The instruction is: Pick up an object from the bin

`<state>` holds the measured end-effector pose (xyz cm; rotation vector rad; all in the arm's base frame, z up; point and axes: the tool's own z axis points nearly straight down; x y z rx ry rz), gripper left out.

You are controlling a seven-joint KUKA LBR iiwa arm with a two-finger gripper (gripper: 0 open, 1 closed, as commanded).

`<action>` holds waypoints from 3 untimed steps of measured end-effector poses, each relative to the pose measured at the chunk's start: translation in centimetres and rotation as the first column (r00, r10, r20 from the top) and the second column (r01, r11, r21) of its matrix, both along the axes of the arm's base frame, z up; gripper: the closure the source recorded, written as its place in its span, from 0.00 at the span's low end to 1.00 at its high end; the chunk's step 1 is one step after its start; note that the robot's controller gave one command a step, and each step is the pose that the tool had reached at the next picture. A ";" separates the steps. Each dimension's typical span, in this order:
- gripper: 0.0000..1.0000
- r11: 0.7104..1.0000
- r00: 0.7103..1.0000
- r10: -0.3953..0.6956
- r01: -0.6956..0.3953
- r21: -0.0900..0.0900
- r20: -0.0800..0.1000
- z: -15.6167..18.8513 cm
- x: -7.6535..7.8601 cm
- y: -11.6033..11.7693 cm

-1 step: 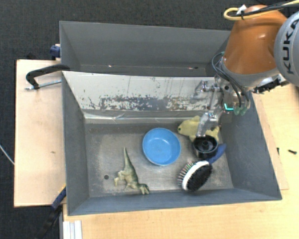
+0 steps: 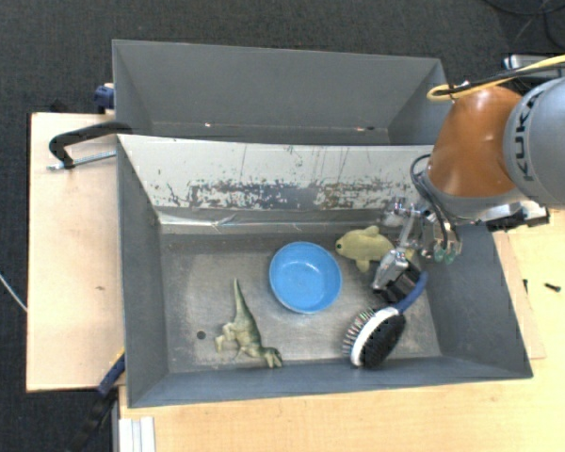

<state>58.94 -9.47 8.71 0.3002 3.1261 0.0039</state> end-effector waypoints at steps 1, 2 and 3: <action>1.00 1.000 1.000 0.004 -0.004 -0.002 0.003 0.3 0.1 0.1; 1.00 1.000 1.000 0.022 -0.022 -0.004 0.013 10.9 -0.8 0.3; 1.00 0.999 0.999 0.049 -0.049 -0.006 0.014 17.2 -1.0 0.0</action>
Offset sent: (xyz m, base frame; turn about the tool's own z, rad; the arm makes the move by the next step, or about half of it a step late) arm 0.0000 0.0000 0.0000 0.0000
